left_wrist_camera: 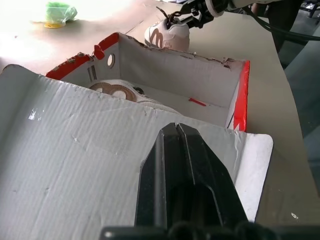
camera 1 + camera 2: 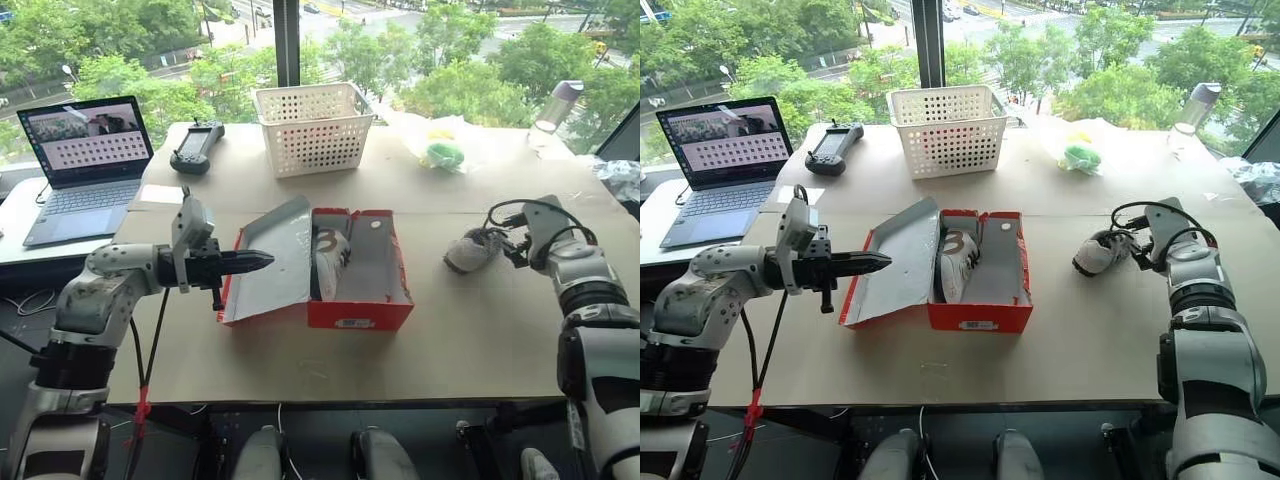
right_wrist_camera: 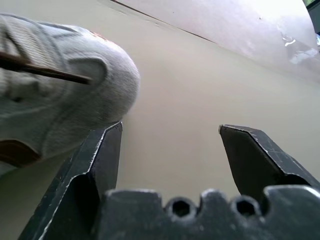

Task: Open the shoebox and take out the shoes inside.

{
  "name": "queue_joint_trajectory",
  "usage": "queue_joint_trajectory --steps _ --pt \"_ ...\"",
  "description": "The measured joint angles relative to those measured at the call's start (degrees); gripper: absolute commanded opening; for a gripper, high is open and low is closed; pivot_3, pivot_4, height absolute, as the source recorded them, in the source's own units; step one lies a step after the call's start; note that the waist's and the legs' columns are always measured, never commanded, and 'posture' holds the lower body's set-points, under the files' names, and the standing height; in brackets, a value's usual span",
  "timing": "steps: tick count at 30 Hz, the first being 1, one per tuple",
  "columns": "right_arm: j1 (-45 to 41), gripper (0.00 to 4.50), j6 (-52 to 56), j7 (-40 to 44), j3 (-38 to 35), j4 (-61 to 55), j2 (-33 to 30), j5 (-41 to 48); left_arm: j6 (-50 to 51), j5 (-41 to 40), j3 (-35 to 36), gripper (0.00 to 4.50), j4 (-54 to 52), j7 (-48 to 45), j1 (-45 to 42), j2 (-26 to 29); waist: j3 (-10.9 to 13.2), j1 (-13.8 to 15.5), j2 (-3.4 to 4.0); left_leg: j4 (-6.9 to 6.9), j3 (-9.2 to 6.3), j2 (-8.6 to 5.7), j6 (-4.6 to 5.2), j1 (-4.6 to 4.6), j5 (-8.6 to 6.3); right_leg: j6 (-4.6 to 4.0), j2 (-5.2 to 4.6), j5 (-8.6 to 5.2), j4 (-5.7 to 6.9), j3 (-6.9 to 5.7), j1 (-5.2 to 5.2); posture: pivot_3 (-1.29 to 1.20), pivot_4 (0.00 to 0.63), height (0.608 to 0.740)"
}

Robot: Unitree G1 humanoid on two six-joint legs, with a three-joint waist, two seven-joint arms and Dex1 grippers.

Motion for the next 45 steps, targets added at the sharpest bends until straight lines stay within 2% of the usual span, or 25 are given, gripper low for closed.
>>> queue_joint_trajectory --steps 3,6,9,12,16,21,24,36,45 --pt "0.85 3.72 6.32 6.58 -0.27 -13.45 -3.56 1.05 0.07 -0.01 0.12 0.0 -0.65 0.09 0.07 0.01 0.1 -0.71 0.17 -0.03 -0.04 0.05 0.04 -0.04 -0.03 0.32 0.08 0.19 0.14 0.16 -0.22 0.0 0.15 0.733" --pt "1.58 3.72 17.68 13.18 -4.59 -31.96 -4.11 8.24 0.58 -0.03 0.36 0.0 -1.19 0.24 0.43 0.04 0.1 -1.66 0.17 -0.08 -0.12 0.16 0.05 0.0 -0.03 0.32 0.24 0.15 0.22 0.18 -0.25 0.0 0.15 0.733" --pt "1.9 3.72 32.79 20.36 -9.9 -50.56 0.58 22.75 0.96 -0.04 0.42 0.0 -1.73 0.42 0.57 0.02 0.1 -1.85 0.17 -0.08 -0.18 0.25 0.05 0.13 -0.03 0.33 0.38 0.13 0.3 0.23 -0.21 0.0 0.15 0.733" --pt "1.95 3.72 44.02 24.59 -10.75 -63.19 3.37 33.84 1.01 -0.04 0.46 0.0 -1.94 0.56 0.64 0.01 0.1 -1.32 0.18 -0.07 -0.11 0.24 0.04 0.11 -0.03 0.3 0.3 0.12 0.28 0.11 -0.19 0.0 0.15 0.733" --pt "2.04 3.72 56.23 23.51 -9.11 -73.82 9.11 42.53 1.03 -0.03 0.6 0.0 -1.94 0.76 0.82 -0.02 0.1 -0.37 0.17 -0.04 -0.11 0.18 0.04 -0.01 -0.04 0.08 0.05 0.13 0.2 -0.02 -0.2 0.0 0.15 0.733" --pt "7.04 3.72 60.64 17.83 1.72 -74.48 13.37 41.03 1.03 -0.03 0.6 0.0 -1.94 1.07 0.82 -0.18 0.09 0.49 0.15 0.09 0.06 0.07 0.05 -0.43 -0.03 -0.15 -0.05 0.12 0.16 -0.04 -0.5 0.0 0.15 0.733" --pt "7.3 3.72 60.72 15.76 4.28 -73.9 14.91 39.8 1.02 -0.02 0.59 0.0 -1.89 1.17 0.84 -0.51 0.09 0.37 0.14 0.13 0.11 0.04 0.07 -0.68 -0.02 0.19 0.05 0.35 0.23 0.0 -0.77 0.0 0.15 0.733" --pt "5.72 3.72 60.78 13.92 6.46 -69.37 20.27 39.25 1.03 -0.02 0.61 0.0 -2.3 1.5 1.55 -0.68 0.09 -0.19 0.14 0.12 0.1 0.1 0.07 -0.64 -0.01 0.16 0.13 0.33 0.29 -0.02 -0.79 0.0 0.15 0.733" --pt "2.3 3.72 62.37 12.32 4.6 -56.66 27.65 38.45 1.04 -0.03 0.67 0.0 -3.03 1.84 2.06 -0.71 0.09 -0.13 0.14 0.12 0.1 0.1 0.07 -0.66 -0.01 0.15 0.13 0.34 0.31 -0.03 -0.78 0.0 0.15 0.733"
